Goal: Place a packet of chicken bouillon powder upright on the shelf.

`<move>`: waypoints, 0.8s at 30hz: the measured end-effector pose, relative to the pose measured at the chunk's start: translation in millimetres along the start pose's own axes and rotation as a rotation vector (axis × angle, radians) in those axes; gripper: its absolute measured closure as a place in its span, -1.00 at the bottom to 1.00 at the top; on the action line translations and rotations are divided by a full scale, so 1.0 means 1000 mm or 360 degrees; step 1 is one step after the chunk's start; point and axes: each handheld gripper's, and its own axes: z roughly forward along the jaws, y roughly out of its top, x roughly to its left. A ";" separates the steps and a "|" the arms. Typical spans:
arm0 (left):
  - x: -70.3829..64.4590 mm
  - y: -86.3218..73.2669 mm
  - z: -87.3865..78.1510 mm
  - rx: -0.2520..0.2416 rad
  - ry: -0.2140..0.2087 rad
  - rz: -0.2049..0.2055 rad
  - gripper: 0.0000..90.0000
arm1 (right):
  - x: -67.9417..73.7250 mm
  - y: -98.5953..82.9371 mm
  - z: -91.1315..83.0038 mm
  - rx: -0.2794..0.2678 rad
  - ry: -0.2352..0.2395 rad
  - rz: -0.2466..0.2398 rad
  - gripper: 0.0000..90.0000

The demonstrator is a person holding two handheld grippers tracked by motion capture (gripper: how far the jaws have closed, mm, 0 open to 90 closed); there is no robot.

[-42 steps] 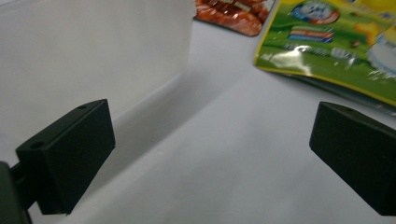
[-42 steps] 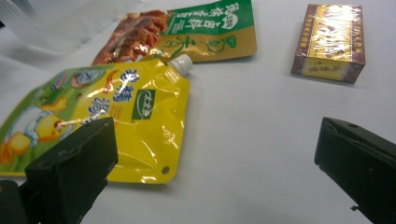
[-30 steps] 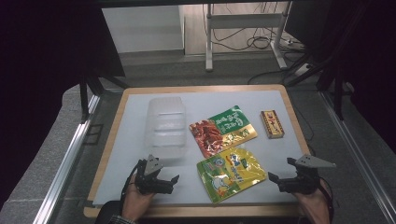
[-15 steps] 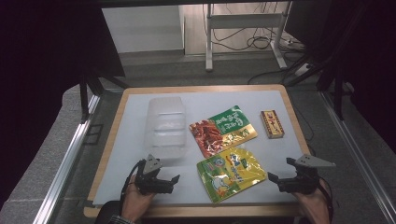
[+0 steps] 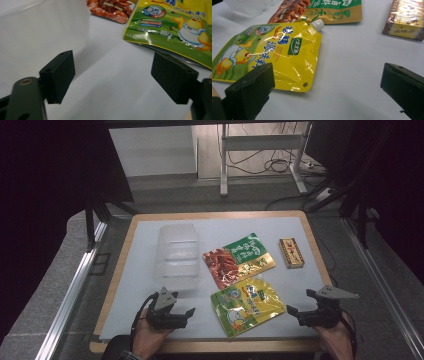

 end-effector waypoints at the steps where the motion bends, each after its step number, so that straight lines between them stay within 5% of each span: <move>1: -0.002 0.000 0.001 0.0007 -0.0012 0.0002 -0.49 | 0.000 0.000 0.000 0.0009 0.0000 0.0001 -1.00; 24: -0.027 0.012 0.018 0.0018 -0.0242 0.0097 0.35 | 0.003 0.002 0.003 0.0038 0.0026 0.0004 -1.00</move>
